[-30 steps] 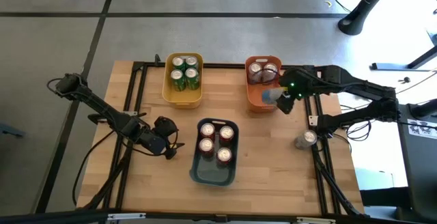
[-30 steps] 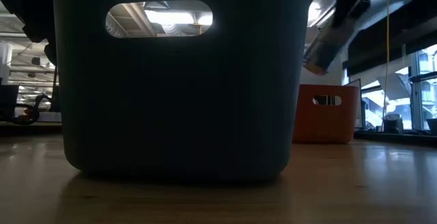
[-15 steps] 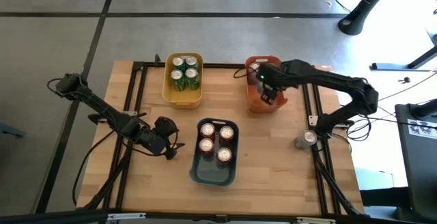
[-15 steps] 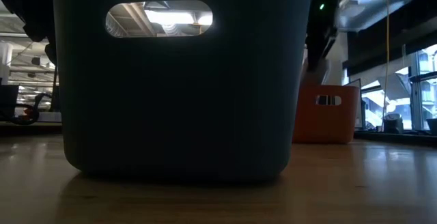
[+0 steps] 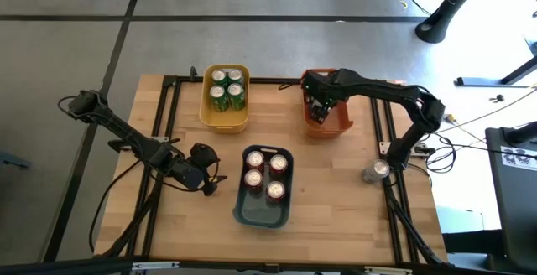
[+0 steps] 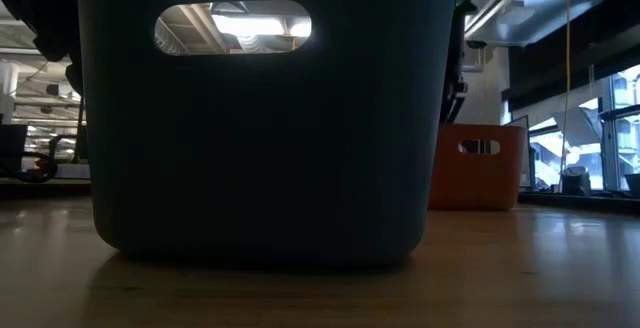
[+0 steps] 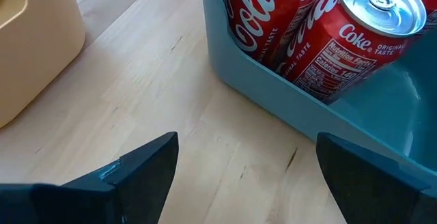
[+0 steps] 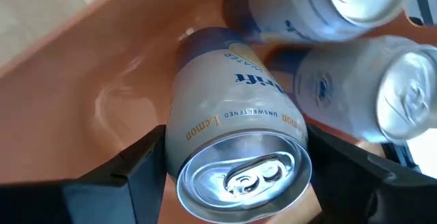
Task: Sort soda cans
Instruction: Put the blue-white soda can into the orange bin
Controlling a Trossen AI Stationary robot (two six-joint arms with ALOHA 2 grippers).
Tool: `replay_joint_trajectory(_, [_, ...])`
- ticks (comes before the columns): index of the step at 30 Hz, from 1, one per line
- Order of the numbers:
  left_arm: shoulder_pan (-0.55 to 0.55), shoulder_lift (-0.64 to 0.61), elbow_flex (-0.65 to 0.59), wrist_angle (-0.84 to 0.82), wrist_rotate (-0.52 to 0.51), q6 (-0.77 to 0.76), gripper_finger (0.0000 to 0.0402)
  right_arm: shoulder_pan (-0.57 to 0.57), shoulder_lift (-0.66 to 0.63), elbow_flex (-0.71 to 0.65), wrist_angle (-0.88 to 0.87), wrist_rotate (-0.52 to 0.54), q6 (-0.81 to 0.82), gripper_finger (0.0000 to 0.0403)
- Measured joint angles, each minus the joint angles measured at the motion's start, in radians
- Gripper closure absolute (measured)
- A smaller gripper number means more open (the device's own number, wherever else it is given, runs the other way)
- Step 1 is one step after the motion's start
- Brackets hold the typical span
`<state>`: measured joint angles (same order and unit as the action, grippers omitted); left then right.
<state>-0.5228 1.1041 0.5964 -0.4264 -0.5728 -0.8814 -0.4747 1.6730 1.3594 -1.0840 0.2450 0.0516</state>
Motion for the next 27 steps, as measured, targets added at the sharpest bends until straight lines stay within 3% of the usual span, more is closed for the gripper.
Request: replay_joint_trajectory(27, [0.000, 0.000, 0.000, -0.004, 0.000, 0.018, 0.0066, 0.003, 0.060, 0.002, 0.145, -0.020, -0.055, 0.0058])
